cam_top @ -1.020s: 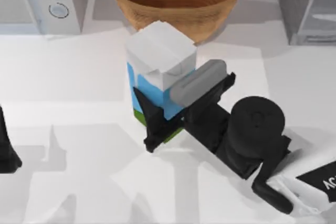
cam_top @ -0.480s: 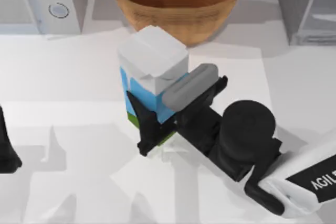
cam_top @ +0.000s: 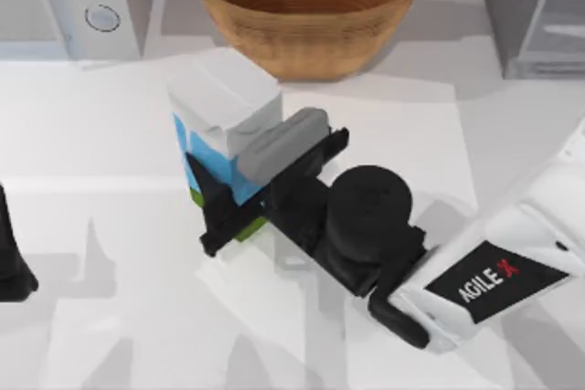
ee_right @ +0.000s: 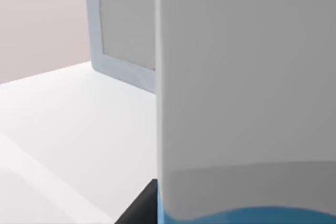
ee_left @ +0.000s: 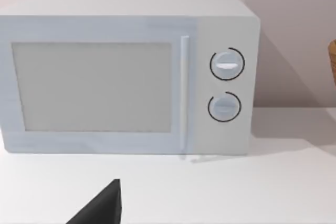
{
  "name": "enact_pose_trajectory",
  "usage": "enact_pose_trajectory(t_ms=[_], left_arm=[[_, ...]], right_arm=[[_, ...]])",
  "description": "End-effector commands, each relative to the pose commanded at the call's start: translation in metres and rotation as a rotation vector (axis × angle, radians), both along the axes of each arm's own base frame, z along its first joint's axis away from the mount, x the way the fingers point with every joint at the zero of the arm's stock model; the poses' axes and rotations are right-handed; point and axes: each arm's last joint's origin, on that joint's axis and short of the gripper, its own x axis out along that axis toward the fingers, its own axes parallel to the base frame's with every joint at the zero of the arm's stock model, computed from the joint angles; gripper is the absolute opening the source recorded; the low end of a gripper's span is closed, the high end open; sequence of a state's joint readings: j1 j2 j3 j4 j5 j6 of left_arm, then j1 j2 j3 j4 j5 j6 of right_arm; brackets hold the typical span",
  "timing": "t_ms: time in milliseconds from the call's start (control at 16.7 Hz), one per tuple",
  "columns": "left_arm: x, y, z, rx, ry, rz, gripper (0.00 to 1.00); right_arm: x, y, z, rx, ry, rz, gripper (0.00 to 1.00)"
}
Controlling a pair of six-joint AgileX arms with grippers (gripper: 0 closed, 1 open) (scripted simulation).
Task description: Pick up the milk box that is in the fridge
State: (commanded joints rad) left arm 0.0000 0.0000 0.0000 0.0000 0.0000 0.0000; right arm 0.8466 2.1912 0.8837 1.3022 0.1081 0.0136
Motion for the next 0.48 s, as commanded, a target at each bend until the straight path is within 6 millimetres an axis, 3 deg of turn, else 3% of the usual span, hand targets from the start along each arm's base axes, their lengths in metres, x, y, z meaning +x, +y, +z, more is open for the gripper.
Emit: enact_pose_trajectory(t_ms=[300, 480], left_arm=[[0.0, 0.0, 0.0, 0.0, 0.0, 0.0, 1.0], [0.0, 0.0, 0.0, 0.0, 0.0, 0.0, 1.0]], right_arm=[[0.0021, 0.0021, -0.0019, 0.002, -0.001, 0.001, 0.0], [0.0021, 0.0021, -0.0019, 0.002, -0.001, 0.001, 0.23]])
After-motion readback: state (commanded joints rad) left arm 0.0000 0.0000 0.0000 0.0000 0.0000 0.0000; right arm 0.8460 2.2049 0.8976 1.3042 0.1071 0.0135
